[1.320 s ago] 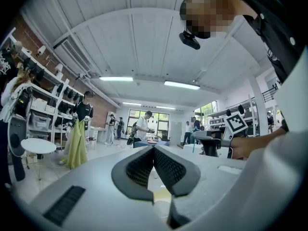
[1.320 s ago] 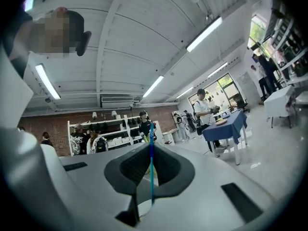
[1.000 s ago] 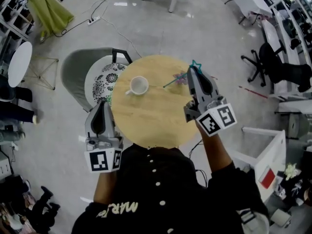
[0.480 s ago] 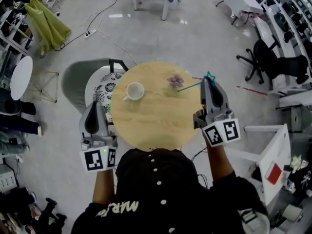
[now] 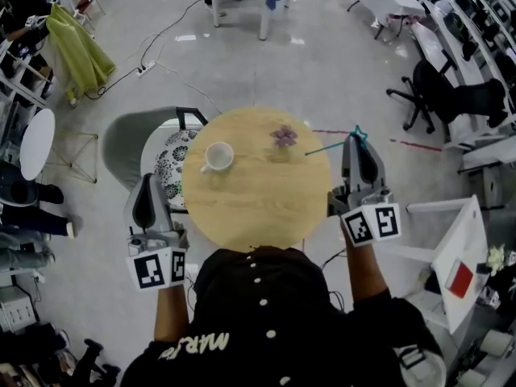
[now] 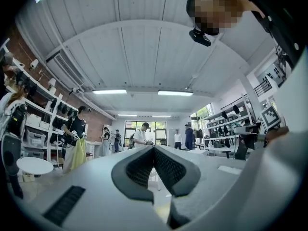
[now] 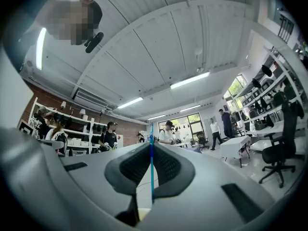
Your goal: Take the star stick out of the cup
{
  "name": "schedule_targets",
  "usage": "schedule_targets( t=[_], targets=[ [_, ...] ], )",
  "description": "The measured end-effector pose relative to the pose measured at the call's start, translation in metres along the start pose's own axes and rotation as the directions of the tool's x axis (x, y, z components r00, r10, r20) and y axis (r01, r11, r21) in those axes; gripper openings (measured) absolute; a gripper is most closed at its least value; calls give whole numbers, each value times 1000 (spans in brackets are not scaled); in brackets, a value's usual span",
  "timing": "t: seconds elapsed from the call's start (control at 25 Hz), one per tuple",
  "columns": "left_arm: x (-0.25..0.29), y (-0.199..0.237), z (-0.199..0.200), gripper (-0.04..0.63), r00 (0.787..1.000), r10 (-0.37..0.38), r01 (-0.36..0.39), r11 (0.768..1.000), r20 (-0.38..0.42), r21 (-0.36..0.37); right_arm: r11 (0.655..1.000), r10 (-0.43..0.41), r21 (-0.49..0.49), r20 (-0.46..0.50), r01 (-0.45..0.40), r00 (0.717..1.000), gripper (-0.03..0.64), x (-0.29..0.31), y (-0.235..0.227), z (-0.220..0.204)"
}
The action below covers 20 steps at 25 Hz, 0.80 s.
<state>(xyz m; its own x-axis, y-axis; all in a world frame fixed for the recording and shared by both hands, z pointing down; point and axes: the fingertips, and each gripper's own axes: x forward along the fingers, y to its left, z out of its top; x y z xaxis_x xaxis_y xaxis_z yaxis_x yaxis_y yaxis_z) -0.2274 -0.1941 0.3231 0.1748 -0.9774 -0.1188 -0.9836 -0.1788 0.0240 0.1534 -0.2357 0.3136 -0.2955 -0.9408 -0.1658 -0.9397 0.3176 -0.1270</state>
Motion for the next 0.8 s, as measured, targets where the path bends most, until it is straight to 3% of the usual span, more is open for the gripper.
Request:
schedule_targets(
  t=[0.36,0.8],
  targets=[
    [-7,9,4,5,1000,25,-25,1000,-4,6,1000,-24,-17,3,24,1000,18,-8,-9,7],
    [-7,-3,4,5,1000,5,-5,1000,0,7,1000,-7,-24,-11,7,1000,17,-8,-5,3]
  ],
)
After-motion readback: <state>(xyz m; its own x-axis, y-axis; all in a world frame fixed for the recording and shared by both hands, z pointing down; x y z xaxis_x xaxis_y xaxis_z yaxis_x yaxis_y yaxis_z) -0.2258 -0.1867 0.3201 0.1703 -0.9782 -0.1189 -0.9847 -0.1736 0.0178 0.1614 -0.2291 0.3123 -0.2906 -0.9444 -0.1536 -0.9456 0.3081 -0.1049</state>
